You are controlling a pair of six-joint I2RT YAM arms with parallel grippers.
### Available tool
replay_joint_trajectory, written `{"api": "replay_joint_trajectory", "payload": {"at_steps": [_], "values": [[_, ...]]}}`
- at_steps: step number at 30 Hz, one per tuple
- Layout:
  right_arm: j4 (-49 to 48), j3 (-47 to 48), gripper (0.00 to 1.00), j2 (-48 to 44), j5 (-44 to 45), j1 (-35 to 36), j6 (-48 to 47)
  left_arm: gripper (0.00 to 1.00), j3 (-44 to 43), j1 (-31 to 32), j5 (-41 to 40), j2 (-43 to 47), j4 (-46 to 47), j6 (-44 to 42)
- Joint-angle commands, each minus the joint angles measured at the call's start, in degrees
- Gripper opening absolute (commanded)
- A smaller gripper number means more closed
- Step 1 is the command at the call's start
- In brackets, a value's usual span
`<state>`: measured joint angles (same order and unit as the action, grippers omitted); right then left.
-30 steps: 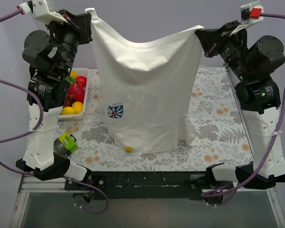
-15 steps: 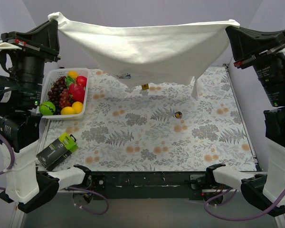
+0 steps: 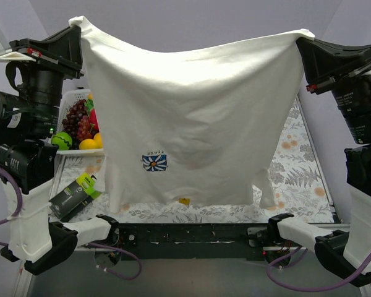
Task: Pin the brooch onto the clothing
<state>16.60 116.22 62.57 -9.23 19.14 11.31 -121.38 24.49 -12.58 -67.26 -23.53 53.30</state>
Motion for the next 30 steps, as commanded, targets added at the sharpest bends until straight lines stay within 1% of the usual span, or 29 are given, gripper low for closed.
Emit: {"api": "replay_joint_trajectory", "payload": {"at_steps": [1, 3, 6, 9, 12, 17, 23, 30], "values": [[-4.64, -1.87, 0.01, 2.20, 1.85, -0.15, -1.55, 0.00, 1.85, -0.23, -1.74, -2.16, 0.32, -1.62], [-4.91, -2.14, 0.01, 3.26, 1.94, -0.15, -1.64, 0.00, 4.03, -0.23, -2.71, -2.87, 1.03, -2.32], [-4.56, -0.21, 0.01, 6.51, 2.11, -0.15, -1.99, 0.00, 5.01, -0.23, -4.64, -5.06, 2.35, -3.20], [-3.24, 3.38, 0.01, 9.76, 3.52, -0.15, -2.87, 0.00, 3.53, -0.23, -5.96, -8.14, 2.44, -3.64], [-2.80, 7.17, 0.01, 12.31, 4.40, -0.15, -3.31, 0.00, -0.08, -0.23, -6.06, -10.69, 1.65, -3.47], [-3.24, 12.27, 0.01, 14.43, 3.35, -0.24, -3.31, 0.00, -1.40, -0.23, -5.18, -10.52, 2.08, -2.76], [-5.26, 9.99, 0.01, 11.36, 2.73, -0.24, -2.61, 0.00, -0.79, -0.23, -3.60, -6.83, 2.17, -1.88], [-5.00, 2.35, 0.01, 3.90, 1.33, -0.15, -0.68, 0.00, 2.63, -0.23, -1.31, -0.42, 0.77, -0.74]]}}
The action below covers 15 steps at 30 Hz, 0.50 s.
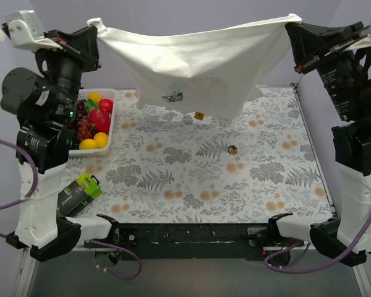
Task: Pin the brooch onto the clothing
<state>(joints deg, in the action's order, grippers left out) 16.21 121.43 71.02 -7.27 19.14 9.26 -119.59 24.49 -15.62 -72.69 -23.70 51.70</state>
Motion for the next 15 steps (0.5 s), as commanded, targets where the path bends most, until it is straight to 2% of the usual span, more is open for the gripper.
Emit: {"api": "replay_joint_trajectory", "payload": {"at_steps": [1, 9, 15], "values": [[-4.43, -4.43, 0.01, -5.62, -0.90, -0.24, 1.73, 0.00, 1.11, -0.23, 2.43, 5.71, 0.59, 0.86], [-1.36, -5.41, 0.01, -11.95, -3.01, -0.15, 4.10, 0.00, 1.73, -0.23, 5.51, 11.07, -3.71, 3.23], [1.19, -5.06, 0.01, -12.84, -4.60, -0.15, 4.81, 0.00, 0.06, -0.23, 6.39, 10.99, -4.94, 3.49]]}}
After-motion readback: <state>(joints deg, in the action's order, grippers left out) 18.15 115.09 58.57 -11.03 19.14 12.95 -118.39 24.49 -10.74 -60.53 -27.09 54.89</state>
